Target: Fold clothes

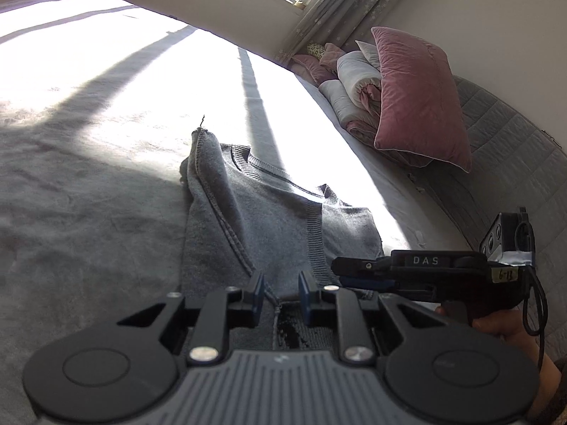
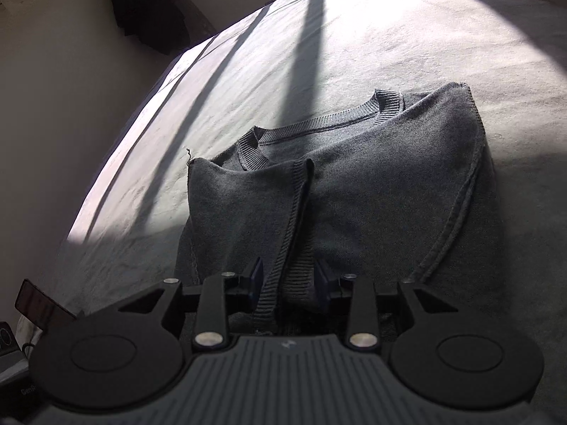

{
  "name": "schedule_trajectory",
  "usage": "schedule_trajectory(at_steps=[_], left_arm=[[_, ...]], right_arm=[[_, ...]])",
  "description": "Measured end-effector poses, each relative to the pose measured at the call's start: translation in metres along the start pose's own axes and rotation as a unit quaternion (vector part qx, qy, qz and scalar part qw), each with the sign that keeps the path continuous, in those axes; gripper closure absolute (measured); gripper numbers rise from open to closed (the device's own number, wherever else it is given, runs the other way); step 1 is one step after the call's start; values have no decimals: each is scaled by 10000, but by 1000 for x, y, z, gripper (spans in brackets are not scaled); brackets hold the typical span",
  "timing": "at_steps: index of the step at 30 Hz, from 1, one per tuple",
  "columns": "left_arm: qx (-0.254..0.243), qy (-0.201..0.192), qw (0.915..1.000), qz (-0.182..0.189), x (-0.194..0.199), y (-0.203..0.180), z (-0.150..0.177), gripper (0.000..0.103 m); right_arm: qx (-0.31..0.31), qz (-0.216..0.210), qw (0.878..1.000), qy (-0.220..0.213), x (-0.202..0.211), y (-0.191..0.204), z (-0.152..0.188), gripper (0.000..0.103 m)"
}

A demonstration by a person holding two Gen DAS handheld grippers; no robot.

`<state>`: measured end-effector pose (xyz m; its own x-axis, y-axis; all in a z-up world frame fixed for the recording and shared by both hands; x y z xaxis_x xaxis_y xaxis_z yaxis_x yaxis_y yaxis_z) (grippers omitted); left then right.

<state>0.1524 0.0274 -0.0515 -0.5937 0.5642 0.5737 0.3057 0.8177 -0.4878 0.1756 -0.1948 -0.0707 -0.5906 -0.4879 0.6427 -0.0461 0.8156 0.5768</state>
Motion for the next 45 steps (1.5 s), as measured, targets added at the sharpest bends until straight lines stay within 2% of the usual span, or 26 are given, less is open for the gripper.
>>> schedule_trajectory(at_steps=[4,6,7,8,9,12,14,16,19,24,27,29,33,38,44,45], left_arm=[[-223,215,9995,-50,2,2,10,84],[-328,403,9986,-124,0,4,21,84],[-362,494,9980,-164,-1,5,26,84],[-377,562,9975,-199,-1,6,31,84],[-381,587,9973,-231,-1,9,33,84],[-309,577,9975,-254,1,17,33,84],[-235,539,9979,-275,3,23,30,84],[-116,475,9981,-367,4,32,25,84],[206,485,9983,-247,1,39,22,84],[145,472,9986,-164,-6,33,25,84],[121,540,9983,-167,-10,33,33,84],[103,545,9983,-157,-11,33,35,84],[122,560,9983,-107,-13,33,36,84],[147,579,9982,-44,-14,33,36,84],[177,601,9980,31,-16,32,37,84],[196,599,9980,31,-16,32,37,84]], right_arm=[[4,-101,9999,135,-3,4,17,67],[96,36,9999,138,-9,5,20,69],[181,118,9997,126,-11,5,21,91],[290,304,9990,155,-13,5,22,103],[405,516,9977,194,-14,5,22,103],[682,760,9944,252,-8,16,21,101],[885,847,9922,228,-2,24,18,89],[1087,867,9902,98,3,33,9,87],[1281,688,9894,-42,-3,51,-7,87],[1811,216,9832,-101,-40,91,-24,87],[2085,111,9779,64,-73,106,-20,87],[2236,207,9744,107,-91,108,-19,87],[2288,544,9719,72,-125,97,-30,87],[2005,528,9781,-165,-153,93,-62,88],[2011,575,9775,-280,-161,95,-85,87],[2025,547,9773,-284,-156,94,-87,81]])
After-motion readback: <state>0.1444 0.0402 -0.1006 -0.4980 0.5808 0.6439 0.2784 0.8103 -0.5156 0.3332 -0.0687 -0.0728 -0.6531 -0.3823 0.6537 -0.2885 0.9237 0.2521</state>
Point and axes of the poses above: each gripper's, at about its wrist camera, not at the fingertips, and x roughly against the way its jaws point, y to its left, z to its underside, the point moved 8 cm from there along -x, roughly the way its jaws point, and after that the axes turned 3 degrees about -z, right-handed, at the moved point
